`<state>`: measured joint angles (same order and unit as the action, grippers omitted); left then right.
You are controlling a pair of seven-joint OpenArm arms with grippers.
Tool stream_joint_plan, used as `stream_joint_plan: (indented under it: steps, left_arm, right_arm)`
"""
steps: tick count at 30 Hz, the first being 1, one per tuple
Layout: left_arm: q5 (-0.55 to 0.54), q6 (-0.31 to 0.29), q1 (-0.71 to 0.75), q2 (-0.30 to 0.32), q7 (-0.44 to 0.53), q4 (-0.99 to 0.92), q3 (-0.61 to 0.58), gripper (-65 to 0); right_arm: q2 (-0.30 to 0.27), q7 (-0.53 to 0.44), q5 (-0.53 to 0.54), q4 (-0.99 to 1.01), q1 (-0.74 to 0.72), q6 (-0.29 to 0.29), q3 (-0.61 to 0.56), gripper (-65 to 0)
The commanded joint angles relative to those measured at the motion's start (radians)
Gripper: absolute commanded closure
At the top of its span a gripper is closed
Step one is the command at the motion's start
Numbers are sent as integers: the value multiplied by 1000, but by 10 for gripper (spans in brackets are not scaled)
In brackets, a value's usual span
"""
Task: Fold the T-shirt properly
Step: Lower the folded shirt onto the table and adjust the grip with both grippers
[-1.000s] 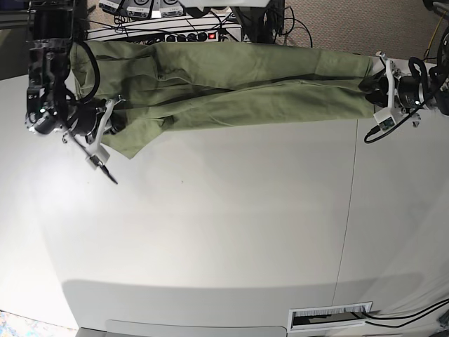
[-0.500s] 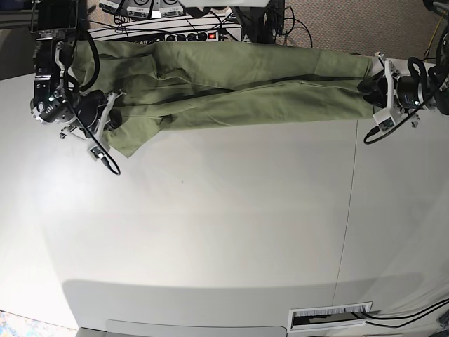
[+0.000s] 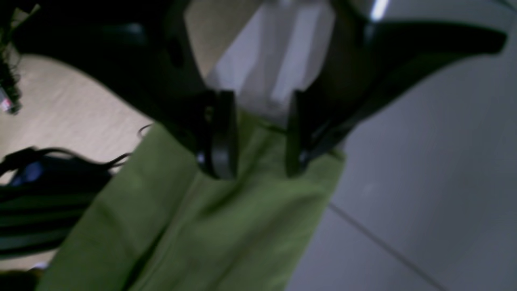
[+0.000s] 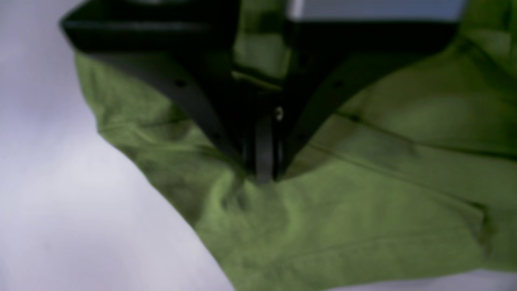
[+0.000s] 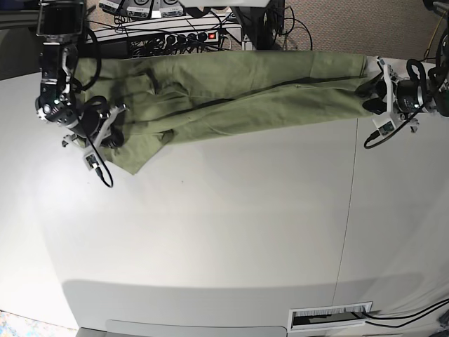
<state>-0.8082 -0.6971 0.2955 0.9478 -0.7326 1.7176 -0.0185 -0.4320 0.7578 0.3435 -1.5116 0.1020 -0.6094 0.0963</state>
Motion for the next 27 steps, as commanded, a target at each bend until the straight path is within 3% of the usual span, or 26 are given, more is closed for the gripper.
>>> stream_joint_plan:
  steps: [1,7,9,20,24,27]
  left_arm:
    - [7,-1,-15,23,15,13,9,-222]
    - [54,-1,-30,26,6,13,9,-220]
    - [54,-1,-30,26,-2,13,9,-219]
    - [53,-1,-30,25,14,13,9,-219]
    - [39,-1,-30,25,5,13,9,-219]
    - [-33,-1,-30,25,-33,13,9,-219]
  right_arm:
    - [11,36,-45,10,-10,1,-5,0]
    - [89,21,-139,96,-88,4,-4,0]
    - [97,6,-159,140,-110,35,-5,0]
    - [84,10,-262,198,-160,192,-3,0]
    - [83,42,-294,198,-160,218,-3,0]
    - [83,43,-299,198,-160,233,-3,0]
